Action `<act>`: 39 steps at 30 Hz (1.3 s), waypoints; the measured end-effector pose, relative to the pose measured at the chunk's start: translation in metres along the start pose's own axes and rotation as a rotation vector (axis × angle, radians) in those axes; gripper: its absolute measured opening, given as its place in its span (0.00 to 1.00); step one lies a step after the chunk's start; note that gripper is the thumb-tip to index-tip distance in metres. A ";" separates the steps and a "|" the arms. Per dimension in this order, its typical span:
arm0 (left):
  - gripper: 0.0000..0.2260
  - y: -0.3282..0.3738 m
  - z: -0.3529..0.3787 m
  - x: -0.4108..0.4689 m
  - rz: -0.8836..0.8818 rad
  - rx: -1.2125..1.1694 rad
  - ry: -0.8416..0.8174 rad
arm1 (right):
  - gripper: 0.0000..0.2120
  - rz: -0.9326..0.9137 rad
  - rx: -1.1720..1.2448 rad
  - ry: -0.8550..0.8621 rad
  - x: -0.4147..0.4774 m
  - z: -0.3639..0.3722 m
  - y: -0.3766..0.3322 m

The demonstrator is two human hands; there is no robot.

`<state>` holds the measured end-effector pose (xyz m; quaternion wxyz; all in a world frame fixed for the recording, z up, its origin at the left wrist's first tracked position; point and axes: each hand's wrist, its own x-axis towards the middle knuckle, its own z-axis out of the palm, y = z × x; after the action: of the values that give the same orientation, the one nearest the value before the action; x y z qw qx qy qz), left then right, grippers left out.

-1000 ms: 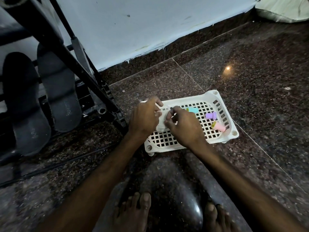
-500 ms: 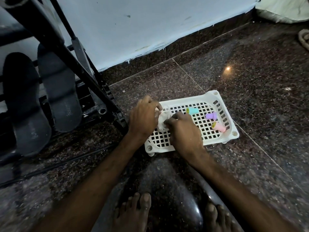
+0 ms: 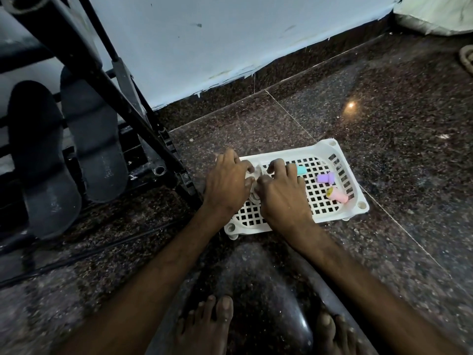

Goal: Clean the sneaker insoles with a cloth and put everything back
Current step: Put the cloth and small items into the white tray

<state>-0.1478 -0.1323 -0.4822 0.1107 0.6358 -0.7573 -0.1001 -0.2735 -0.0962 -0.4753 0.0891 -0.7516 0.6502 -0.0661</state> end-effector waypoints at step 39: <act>0.14 0.016 0.032 -0.069 0.191 0.181 0.182 | 0.13 0.003 0.038 0.011 0.036 -0.013 0.089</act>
<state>-0.1609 -0.0617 -0.5111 0.1301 0.5749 -0.8069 0.0377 -0.3573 -0.1452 -0.4827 0.0998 -0.7486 0.6503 -0.0824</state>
